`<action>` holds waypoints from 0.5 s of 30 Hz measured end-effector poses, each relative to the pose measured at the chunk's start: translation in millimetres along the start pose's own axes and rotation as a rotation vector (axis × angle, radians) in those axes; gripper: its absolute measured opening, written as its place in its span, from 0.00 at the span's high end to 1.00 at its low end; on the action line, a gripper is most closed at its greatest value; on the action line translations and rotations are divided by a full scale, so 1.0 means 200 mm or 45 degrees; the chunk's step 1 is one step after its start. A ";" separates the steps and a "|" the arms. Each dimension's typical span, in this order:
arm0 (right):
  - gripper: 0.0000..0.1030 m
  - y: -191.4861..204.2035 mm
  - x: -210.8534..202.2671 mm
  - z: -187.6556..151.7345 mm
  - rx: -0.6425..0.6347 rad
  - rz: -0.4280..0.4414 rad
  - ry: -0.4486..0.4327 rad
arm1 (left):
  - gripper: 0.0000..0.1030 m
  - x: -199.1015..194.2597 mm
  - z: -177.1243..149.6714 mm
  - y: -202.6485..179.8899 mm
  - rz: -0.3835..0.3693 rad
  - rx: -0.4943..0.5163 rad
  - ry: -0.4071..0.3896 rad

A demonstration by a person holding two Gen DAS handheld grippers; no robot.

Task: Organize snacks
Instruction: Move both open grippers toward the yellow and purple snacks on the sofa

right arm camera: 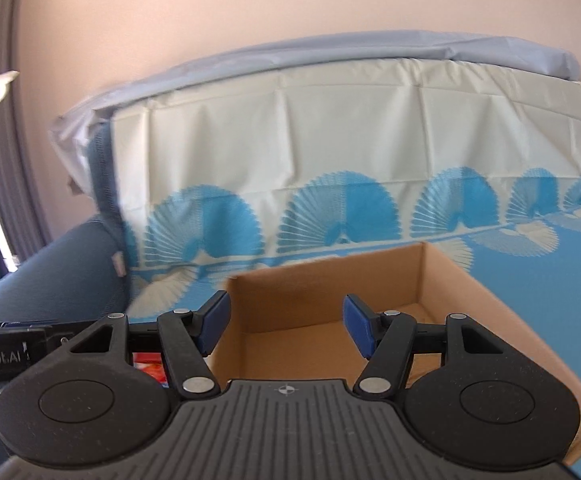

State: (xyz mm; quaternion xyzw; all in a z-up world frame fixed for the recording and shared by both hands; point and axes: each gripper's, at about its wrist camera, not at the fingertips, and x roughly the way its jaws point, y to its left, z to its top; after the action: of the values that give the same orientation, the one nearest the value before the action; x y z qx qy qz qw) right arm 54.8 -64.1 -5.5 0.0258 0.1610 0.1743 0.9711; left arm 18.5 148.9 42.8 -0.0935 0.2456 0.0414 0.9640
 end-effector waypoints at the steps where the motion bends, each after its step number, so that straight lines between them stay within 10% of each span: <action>1: 0.38 0.03 -0.01 0.00 -0.012 0.028 -0.004 | 0.55 -0.02 0.01 0.04 0.017 0.004 -0.004; 8: 0.44 0.22 -0.02 -0.07 -0.102 0.217 0.045 | 0.55 -0.15 -0.04 0.29 -0.066 -0.082 -0.061; 15: 0.56 0.37 0.03 -0.14 -0.085 0.345 0.142 | 0.56 0.03 -0.16 0.47 -0.128 -0.291 0.151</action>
State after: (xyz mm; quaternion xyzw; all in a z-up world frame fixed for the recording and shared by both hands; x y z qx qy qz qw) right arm 27.9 7.1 -25.5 0.0053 0.2037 0.3102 0.9286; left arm -4.0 234.4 -3.1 -0.2171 0.2909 0.0151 0.9317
